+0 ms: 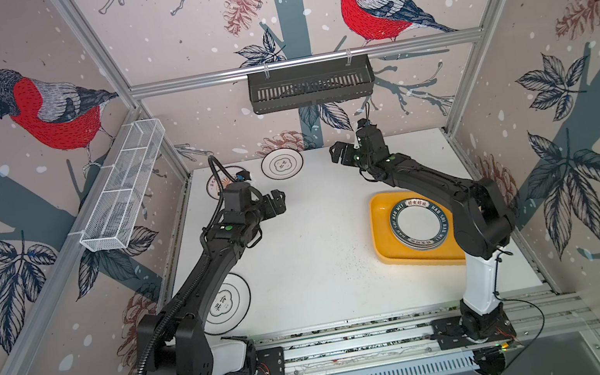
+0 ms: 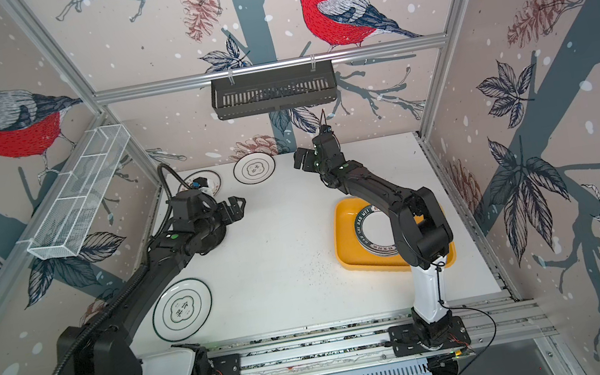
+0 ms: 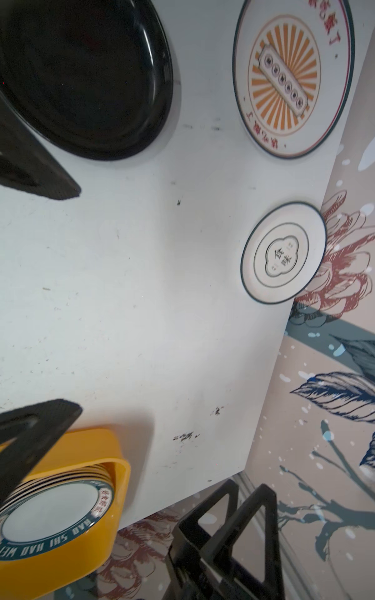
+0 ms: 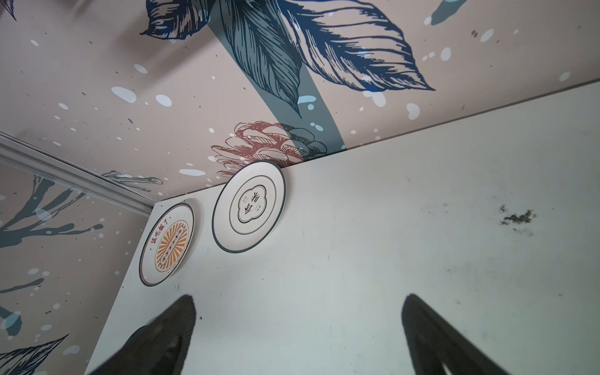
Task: Place the plates into the plastic bin on the countertop
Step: 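Raise the right gripper from the bin and swing it toward the left gripper, then reach the left gripper to the white cloud-emblem plate while the right gripper draws back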
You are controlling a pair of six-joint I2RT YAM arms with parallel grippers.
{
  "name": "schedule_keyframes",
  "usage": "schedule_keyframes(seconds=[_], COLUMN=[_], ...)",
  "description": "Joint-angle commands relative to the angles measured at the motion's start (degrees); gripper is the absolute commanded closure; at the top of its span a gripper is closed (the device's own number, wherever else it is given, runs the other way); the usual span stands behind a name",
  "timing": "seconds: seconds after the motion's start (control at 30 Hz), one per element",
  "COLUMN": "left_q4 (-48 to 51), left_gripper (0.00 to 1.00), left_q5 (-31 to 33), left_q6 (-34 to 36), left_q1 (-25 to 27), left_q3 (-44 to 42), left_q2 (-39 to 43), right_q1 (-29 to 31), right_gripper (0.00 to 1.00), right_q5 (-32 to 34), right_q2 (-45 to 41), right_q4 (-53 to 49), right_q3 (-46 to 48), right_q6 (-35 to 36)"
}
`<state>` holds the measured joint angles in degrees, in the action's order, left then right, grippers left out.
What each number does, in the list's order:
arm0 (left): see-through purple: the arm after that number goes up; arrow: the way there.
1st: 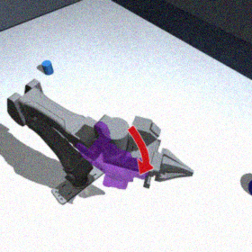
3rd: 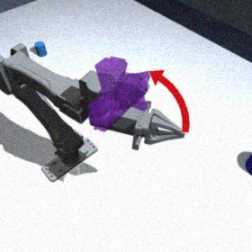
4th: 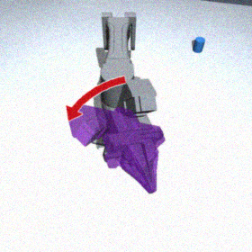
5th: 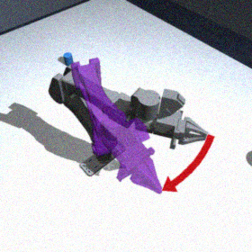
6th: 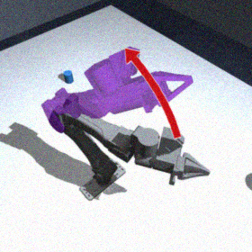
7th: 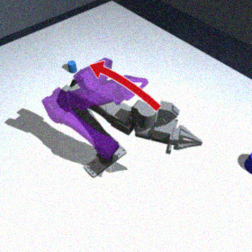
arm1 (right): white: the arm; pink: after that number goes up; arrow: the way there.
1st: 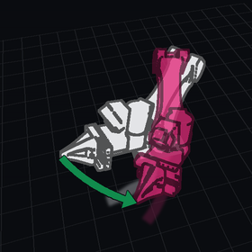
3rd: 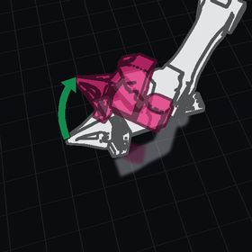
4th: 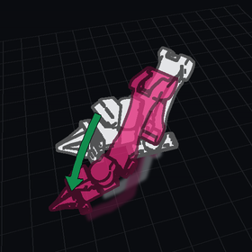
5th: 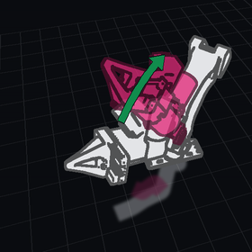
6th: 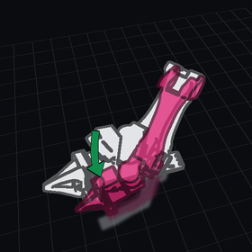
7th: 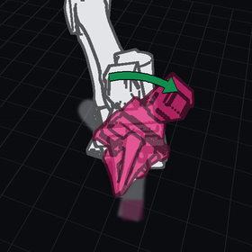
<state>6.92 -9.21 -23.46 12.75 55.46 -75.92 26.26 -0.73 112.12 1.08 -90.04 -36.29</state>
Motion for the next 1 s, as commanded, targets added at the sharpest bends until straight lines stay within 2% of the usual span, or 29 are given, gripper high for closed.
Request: schedule_keyframes(seconds=[0.0, 0.4, 0.6, 0.83, 0.97], left_q4=[-2.5, -2.4, -4.5, -4.5, -4.3], left_gripper=[0.04, 0.04, 0.04, 0.04, 0.04], left_q5=[-2.8, -4.3, -9.8, -10.6, -12.6], left_q6=[-1.6, -1.1, -0.8, -0.1, -0.5], left_q1=[-2.9, -7.5, -9.8, -10.0, -10.1], left_q3=[-0.3, 0.5, 0.1, 0.1, 0.6], left_q2=[-0.6, -2.7, -2.6, -3.0, -4.8], right_q1=[0.2, 0.2, 0.1, 0.5, 0.8], right_gripper=[0.01, 0.01, 0.04, 0.07, 0.09], right_q5=[-2.2, -9.4, -14.1, -18.0, -19.7], right_q2=[2.9, 19.3, 25.1, 29.3, 29.8], right_q4=[0.0, -1.8, 5.2, 11.8, 14.1], right_q3=[-3.6, -22.9, -25.1, -25.9, -24.9], right_q6=[-0.7, -3.9, -10.8, -17.3, -18.7])
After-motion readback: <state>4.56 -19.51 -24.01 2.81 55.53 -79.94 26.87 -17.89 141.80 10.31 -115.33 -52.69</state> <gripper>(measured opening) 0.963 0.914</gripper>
